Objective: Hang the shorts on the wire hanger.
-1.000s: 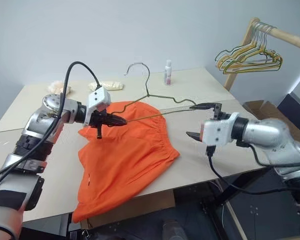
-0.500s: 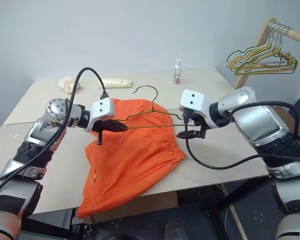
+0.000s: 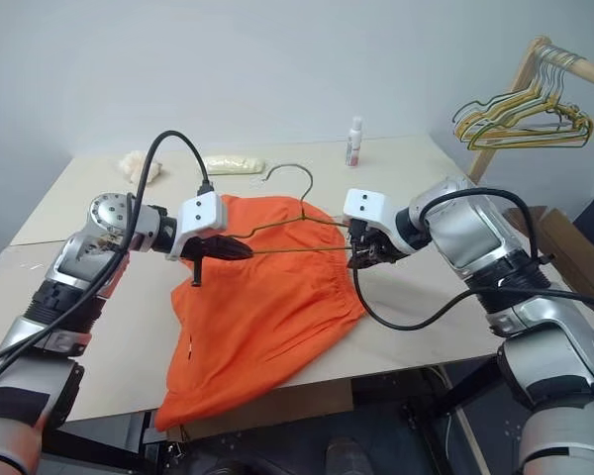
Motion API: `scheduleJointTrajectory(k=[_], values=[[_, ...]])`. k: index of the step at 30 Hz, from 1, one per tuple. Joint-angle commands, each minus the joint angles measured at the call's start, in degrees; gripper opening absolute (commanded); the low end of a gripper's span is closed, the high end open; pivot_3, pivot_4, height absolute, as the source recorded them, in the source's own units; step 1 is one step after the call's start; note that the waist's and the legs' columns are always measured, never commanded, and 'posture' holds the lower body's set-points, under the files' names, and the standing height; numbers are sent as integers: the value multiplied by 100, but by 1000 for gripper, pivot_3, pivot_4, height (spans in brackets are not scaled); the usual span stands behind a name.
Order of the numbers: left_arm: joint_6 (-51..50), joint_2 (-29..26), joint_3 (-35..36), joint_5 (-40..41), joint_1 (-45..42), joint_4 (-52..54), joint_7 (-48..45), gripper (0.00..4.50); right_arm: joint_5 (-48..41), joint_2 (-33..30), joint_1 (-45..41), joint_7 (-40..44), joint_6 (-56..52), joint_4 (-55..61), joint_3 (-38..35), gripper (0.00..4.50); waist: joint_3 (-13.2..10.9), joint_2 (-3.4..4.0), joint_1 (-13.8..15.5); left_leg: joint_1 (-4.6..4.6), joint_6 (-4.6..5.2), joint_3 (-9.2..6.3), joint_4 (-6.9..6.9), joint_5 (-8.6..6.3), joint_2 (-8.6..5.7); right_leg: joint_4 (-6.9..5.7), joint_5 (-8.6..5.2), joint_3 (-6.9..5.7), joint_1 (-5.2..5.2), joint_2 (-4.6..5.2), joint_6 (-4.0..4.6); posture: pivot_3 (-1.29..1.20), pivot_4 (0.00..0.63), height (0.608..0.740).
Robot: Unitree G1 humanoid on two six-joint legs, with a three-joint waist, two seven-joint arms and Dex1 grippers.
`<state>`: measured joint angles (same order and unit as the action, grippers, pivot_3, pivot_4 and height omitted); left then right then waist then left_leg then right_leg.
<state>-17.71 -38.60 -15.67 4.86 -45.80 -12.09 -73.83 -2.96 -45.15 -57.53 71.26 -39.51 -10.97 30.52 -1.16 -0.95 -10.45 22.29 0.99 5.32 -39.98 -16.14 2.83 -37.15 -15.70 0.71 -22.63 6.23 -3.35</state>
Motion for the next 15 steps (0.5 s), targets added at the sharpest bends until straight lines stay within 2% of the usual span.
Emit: scheduleJointTrajectory(k=[1,3,8,11,15], values=[[46,-49,173,115,-33,175,-26,0,14,9,-125,186,116,146,-239,496,0,0,-1,0,0,0,0,0,0,-1,0,0,0,0,0,-174,0,740],[89,-49,171,118,-5,191,-61,0,0,-33,-48,250,96,274,-291,20,0,1,-5,-1,0,-1,0,0,0,-2,0,0,-1,0,0,-180,0,740],[556,-30,266,252,82,82,-343,0,-172,-298,413,382,-107,903,-501,20,1,1,14,0,0,-3,0,0,0,0,0,-3,2,0,0,-190,0,740],[791,-6,593,790,172,-30,-789,657,-457,-556,971,399,-514,1500,-843,0,0,1,16,2,0,-5,-3,0,1,2,0,-7,3,0,0,-200,0,740],[822,-68,862,906,85,-450,-734,1979,-981,-948,1943,249,-1284,2301,-1462,0,1,0,13,0,3,-8,-5,-2,1,3,0,-8,7,0,0,-210,0,740]])
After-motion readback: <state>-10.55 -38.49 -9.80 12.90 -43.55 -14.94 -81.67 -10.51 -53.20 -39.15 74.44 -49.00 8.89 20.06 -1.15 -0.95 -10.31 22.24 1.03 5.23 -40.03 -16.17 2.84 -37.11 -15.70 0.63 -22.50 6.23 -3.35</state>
